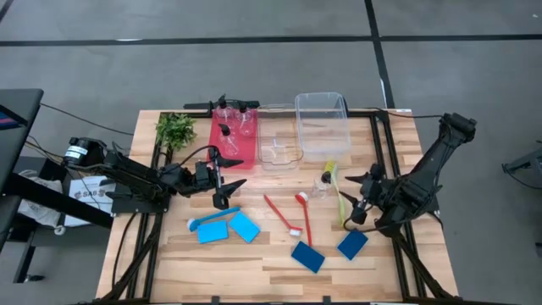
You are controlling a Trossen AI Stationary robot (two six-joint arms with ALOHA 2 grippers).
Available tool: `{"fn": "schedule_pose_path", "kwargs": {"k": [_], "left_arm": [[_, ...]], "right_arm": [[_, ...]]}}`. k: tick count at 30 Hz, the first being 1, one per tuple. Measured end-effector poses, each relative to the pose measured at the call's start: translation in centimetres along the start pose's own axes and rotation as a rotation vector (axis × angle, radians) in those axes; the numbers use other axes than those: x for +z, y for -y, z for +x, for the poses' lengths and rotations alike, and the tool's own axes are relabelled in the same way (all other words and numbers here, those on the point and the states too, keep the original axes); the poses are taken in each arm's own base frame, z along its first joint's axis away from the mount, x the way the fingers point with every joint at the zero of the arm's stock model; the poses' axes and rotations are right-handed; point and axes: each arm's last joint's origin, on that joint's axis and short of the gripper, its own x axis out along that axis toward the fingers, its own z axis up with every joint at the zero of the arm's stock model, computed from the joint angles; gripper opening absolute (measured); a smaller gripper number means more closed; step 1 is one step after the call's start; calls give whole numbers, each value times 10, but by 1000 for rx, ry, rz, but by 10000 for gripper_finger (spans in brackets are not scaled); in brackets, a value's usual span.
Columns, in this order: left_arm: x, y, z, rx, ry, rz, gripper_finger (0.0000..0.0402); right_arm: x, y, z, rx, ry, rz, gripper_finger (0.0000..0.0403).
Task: Pick & Place Kitchen Sink Supplies
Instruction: Put the transparent soap dispenser into the red bin
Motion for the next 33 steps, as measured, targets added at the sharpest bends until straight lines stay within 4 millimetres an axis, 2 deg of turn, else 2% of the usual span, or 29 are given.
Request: {"fn": "schedule_pose_path", "kwargs": {"k": [10,14,20,33], "left_arm": [[0,0,0,0,0,0,281],[0,0,0,0,0,0,280],[0,0,0,0,0,0,281],[0,0,0,0,0,0,280]], "right_arm": [[2,-5,6,-38,19,-59,240],[-4,-2,9,-74,42,-68,240],[-12,-2,12,-82,41,-52,240],[-9,0,17,-124,42,-26,240]]}}
